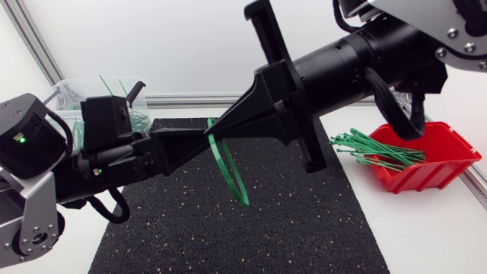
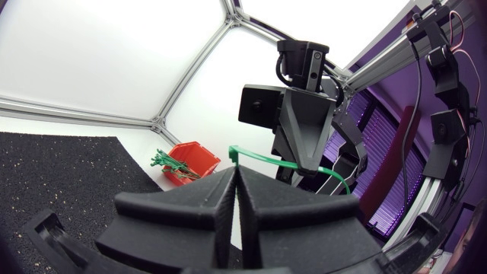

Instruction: Take a green cable tie from the red box, thread the tail through the head to close it, then place it in the transparent bin on the left.

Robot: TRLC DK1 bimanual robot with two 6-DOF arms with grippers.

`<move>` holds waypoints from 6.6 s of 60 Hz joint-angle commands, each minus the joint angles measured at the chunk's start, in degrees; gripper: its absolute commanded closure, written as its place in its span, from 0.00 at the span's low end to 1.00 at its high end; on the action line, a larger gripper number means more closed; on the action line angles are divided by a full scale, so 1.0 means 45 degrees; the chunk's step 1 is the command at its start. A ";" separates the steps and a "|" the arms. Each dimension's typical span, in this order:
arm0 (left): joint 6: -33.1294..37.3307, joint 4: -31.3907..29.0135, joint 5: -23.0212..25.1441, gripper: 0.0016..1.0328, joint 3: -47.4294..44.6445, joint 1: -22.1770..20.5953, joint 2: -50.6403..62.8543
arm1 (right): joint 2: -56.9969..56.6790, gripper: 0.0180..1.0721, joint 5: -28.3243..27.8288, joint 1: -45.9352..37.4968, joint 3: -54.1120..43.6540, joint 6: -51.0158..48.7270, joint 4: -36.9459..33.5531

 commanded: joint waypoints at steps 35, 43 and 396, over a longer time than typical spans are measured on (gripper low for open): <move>-0.0216 0.0216 0.0006 0.97 -0.0116 0.0082 0.0199 | -0.0348 0.95 0.0073 -0.0007 -0.0540 0.0375 0.0146; -0.0197 0.0216 0.0006 0.97 -0.0077 0.0082 0.0316 | -0.0484 0.95 0.0073 -0.0007 -0.0501 0.0375 0.0127; 0.6580 -0.1933 0.3639 0.97 0.0685 0.0472 0.0531 | 0.0980 0.74 0.0287 -0.0671 -0.0442 -0.3199 0.0107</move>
